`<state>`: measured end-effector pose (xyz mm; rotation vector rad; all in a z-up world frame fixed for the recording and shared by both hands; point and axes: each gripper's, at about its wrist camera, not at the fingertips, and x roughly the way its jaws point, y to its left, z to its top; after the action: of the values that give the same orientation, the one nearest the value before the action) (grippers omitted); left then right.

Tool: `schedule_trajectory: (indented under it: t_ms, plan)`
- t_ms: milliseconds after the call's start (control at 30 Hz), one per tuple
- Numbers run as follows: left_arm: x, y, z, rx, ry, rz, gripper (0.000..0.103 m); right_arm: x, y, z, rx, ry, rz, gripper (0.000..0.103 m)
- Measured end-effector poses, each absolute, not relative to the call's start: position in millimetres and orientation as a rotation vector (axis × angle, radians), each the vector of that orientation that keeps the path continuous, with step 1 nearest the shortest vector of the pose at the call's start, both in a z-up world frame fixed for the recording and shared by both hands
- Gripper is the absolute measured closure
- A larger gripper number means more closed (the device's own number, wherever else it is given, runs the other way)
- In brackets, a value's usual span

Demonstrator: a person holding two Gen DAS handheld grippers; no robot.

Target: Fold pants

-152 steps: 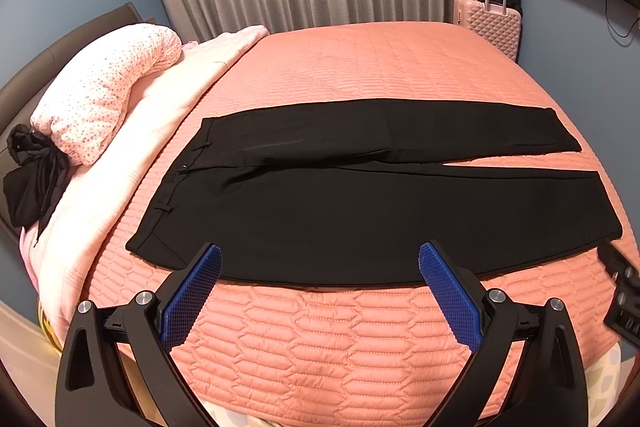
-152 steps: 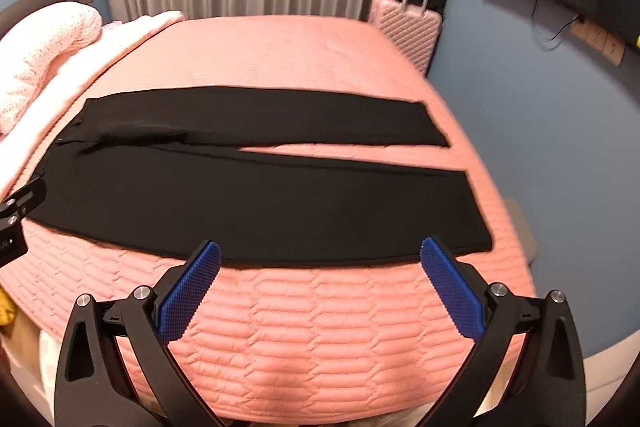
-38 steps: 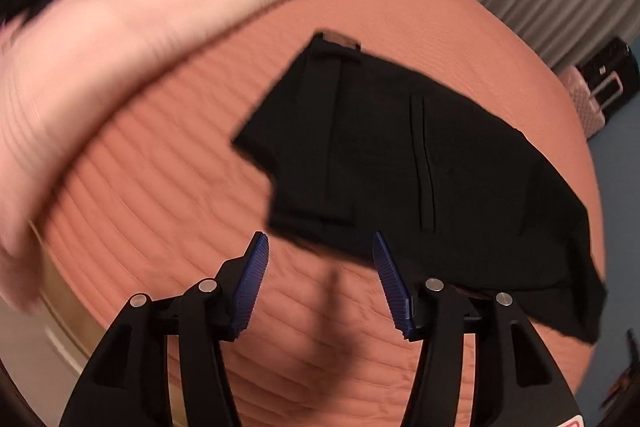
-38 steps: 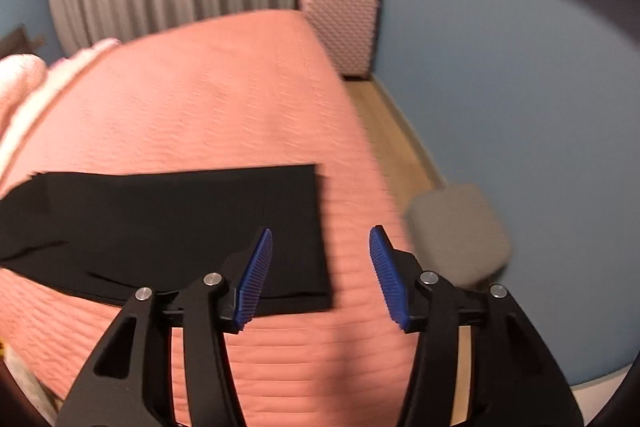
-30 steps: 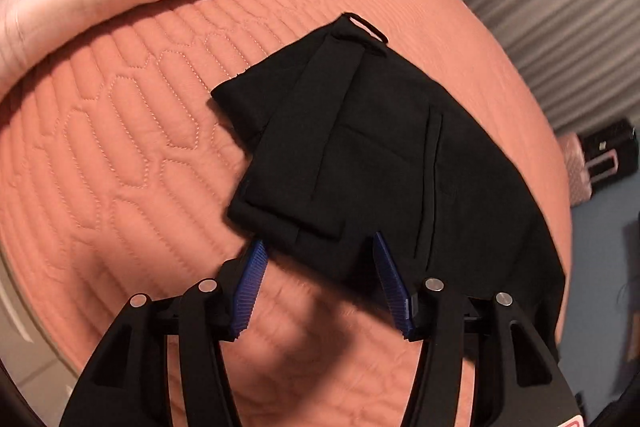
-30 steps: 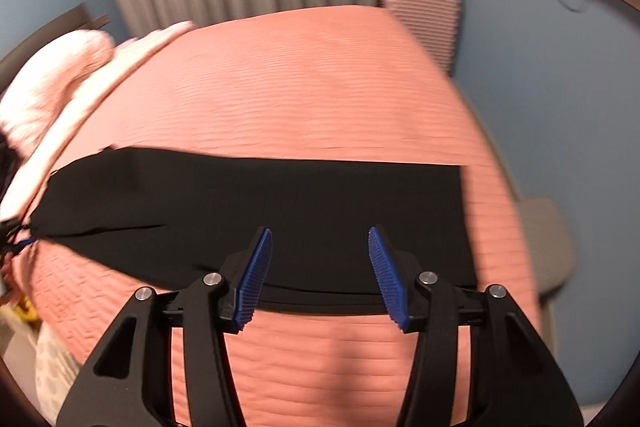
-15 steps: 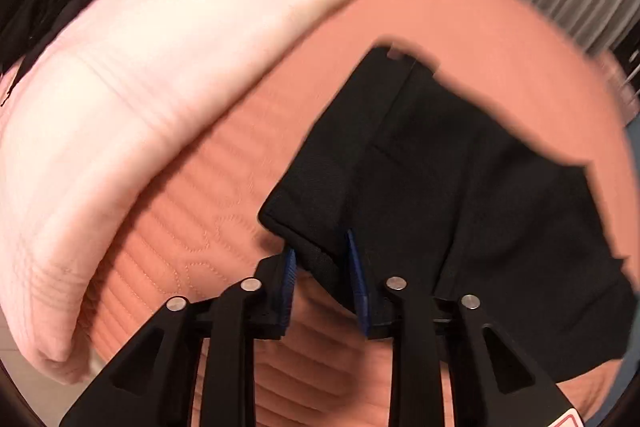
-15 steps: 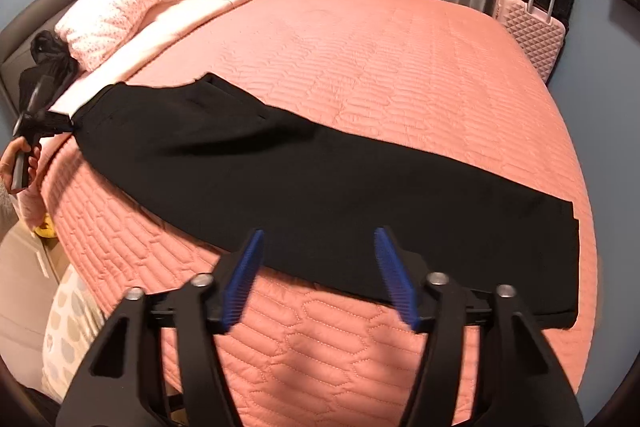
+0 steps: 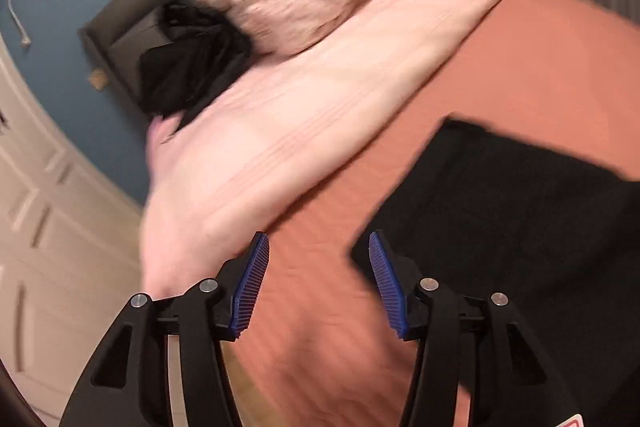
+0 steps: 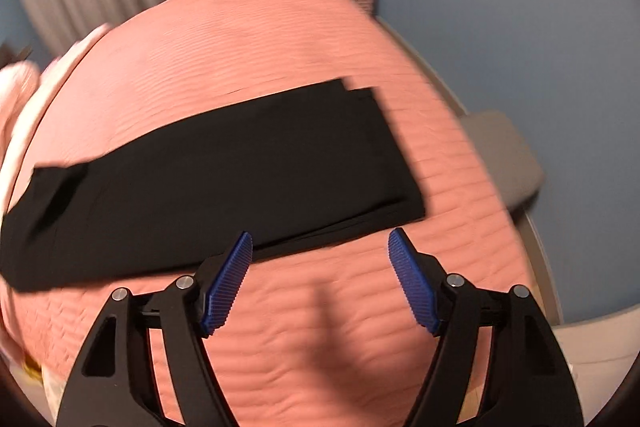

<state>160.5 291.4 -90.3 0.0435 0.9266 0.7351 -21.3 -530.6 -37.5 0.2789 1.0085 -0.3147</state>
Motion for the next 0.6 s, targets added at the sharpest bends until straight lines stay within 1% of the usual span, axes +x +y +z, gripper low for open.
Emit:
schedule_trajectory:
  t_ms: [33,100,233,267,300,333,367,467,567,600]
  plan:
    - [163,268,-79,0.039,0.901,0.666,0.051,-15,-547,-45,0.288,1.019,-0.319,0.034]
    - [181,226,-71,0.058,0.894,0.554,0.050,0,-569,-61,0.345,1.037,-0.303,0.034]
    - [194,120,-73,0.048,0.935,0.320,0.045,25,-596,-88,0.430,1.039,-0.260,0.036]
    - [197,103,-79,0.034,0.947,0.271,0.045,28,-590,-93,0.425,1.049,-0.246,0.039]
    - [196,87,-81,0.027,0.954,0.240,0.045,32,-585,-98,0.402,1.063,-0.210,0.046]
    - [194,65,-87,0.018,0.966,0.199,0.044,35,-577,-99,0.367,1.072,-0.197,0.047]
    - [193,50,-89,0.017,0.979,0.164,0.044,38,-571,-100,0.314,1.077,-0.194,0.048]
    - [192,9,-99,0.051,1.018,0.084,0.044,46,-567,-105,0.293,1.107,-0.163,0.048]
    - [195,-3,-107,0.096,1.052,0.033,0.044,53,-579,-109,0.362,1.121,-0.140,0.048]
    - [193,-4,-109,0.100,1.056,0.016,0.044,55,-580,-107,0.378,1.126,-0.133,0.054]
